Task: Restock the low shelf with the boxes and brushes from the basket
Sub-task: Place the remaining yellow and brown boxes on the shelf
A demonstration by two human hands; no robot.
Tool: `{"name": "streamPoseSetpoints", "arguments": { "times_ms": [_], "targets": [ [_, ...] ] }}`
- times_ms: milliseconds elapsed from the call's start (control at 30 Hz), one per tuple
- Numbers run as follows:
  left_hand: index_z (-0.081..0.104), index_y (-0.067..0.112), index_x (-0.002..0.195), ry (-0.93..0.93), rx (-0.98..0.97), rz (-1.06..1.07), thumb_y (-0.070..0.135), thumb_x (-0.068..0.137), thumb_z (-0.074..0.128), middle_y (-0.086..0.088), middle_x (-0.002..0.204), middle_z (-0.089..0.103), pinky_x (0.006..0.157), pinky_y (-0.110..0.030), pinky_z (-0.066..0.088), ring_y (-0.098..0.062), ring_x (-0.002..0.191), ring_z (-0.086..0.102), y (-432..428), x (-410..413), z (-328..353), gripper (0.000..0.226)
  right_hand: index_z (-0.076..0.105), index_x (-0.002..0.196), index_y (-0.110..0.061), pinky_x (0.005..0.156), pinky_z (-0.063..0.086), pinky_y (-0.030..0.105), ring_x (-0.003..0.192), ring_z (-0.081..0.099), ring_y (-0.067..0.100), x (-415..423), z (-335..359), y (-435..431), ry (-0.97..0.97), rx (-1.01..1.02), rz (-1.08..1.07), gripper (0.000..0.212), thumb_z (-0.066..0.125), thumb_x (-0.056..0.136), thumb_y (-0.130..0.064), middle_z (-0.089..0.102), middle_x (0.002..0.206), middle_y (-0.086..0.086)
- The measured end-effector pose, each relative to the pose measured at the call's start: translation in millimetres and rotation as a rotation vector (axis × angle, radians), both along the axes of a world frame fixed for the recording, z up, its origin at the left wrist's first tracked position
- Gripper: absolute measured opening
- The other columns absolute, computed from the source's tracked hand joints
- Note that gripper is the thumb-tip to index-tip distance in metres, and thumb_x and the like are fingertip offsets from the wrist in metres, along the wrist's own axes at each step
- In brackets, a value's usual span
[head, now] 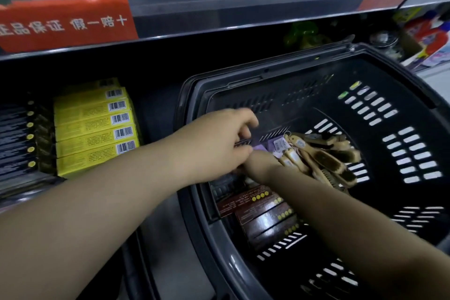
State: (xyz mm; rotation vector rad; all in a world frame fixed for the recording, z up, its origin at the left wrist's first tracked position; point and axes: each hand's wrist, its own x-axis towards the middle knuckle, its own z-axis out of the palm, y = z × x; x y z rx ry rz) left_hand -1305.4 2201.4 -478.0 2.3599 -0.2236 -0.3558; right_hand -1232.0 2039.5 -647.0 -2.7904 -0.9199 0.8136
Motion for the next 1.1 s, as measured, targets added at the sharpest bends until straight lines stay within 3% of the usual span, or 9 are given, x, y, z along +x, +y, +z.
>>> {"name": "streamPoseSetpoints", "arguments": {
  "times_ms": [100,233,367,533,633,800,867,967,1100],
  "targets": [
    [0.050,0.022,0.126,0.188,-0.405,0.240,0.020,0.089,0.060,0.008,0.118,0.059,0.086,-0.021,0.048,-0.005,0.102,0.058,1,5,9,0.039,0.050,0.119,-0.012,0.076,0.042,0.026,0.097,0.060,0.022,6,50,-19,0.046,0.260,-0.214,0.040,0.064,0.087,-0.031,0.063,0.105,0.004],
    [0.044,0.016,0.136,0.294,-0.491,0.355,0.031,0.090,0.057,0.002,0.134,0.052,0.105,-0.032,0.038,-0.013,0.123,0.047,-4,7,5,0.050,0.054,0.109,-0.017,0.073,0.051,0.017,0.086,0.066,0.000,-6,111,-38,0.347,0.635,-0.560,0.024,0.062,0.089,-0.026,0.067,0.100,-0.005],
    [0.040,0.019,0.140,0.384,-0.527,0.366,0.044,0.093,0.049,-0.002,0.140,0.046,0.109,-0.039,0.035,-0.017,0.126,0.045,-17,1,0,0.054,0.051,0.121,-0.015,0.064,0.051,0.023,0.079,0.067,0.007,-22,145,-40,0.319,0.758,-0.753,0.038,0.058,0.090,-0.035,0.067,0.099,-0.002],
    [0.042,0.033,0.130,0.565,-0.569,0.206,0.066,0.064,0.064,0.004,0.112,0.067,0.082,-0.030,0.052,-0.012,0.097,0.066,-30,-9,-1,0.078,0.054,0.109,-0.013,0.040,0.042,0.020,0.045,0.056,0.007,-42,163,-32,0.314,0.855,-0.844,0.033,0.055,0.090,-0.040,0.062,0.067,-0.003],
    [0.045,0.032,0.123,0.581,-0.584,0.232,0.048,0.070,0.073,0.002,0.083,0.075,0.065,-0.026,0.055,-0.014,0.074,0.072,-32,-8,-6,0.062,0.053,0.110,-0.012,0.047,0.048,0.022,0.051,0.061,0.013,-47,167,-32,0.424,0.946,-0.852,0.030,0.045,0.097,-0.037,0.064,0.067,0.003],
    [0.063,0.011,0.102,0.721,-0.913,0.445,0.037,0.079,0.066,-0.007,0.074,0.074,0.054,-0.027,0.056,-0.017,0.060,0.071,-18,5,0,0.035,0.049,0.115,-0.020,0.056,0.053,0.025,0.062,0.066,0.017,-34,156,-38,0.460,1.059,-0.890,0.023,0.037,0.100,-0.033,0.066,0.069,0.002],
    [0.066,0.011,0.092,0.735,-1.010,0.489,0.041,0.083,0.060,-0.005,0.071,0.073,0.055,-0.025,0.056,-0.016,0.056,0.068,-11,10,1,0.032,0.050,0.112,-0.015,0.055,0.053,0.023,0.061,0.065,0.014,-26,134,-39,0.412,0.914,-0.869,0.020,0.040,0.100,-0.027,0.066,0.074,0.003],
    [0.067,0.012,0.097,0.693,-1.055,0.461,0.045,0.080,0.060,-0.007,0.084,0.073,0.077,-0.034,0.057,-0.021,0.073,0.069,-3,13,-1,0.038,0.055,0.111,-0.012,0.073,0.051,0.026,0.086,0.063,0.019,-19,89,-41,0.309,0.345,-0.600,0.018,0.050,0.094,-0.019,0.063,0.103,0.011],
    [0.071,0.011,0.098,0.689,-1.000,0.377,0.042,0.054,0.077,-0.011,0.095,0.074,0.077,-0.038,0.057,-0.025,0.080,0.070,4,7,3,0.054,0.036,0.140,-0.010,0.101,0.036,0.034,0.127,0.041,0.032,-28,34,-35,0.223,-0.310,-0.029,0.057,0.058,0.090,-0.028,0.039,0.141,0.016]
  ]
}}
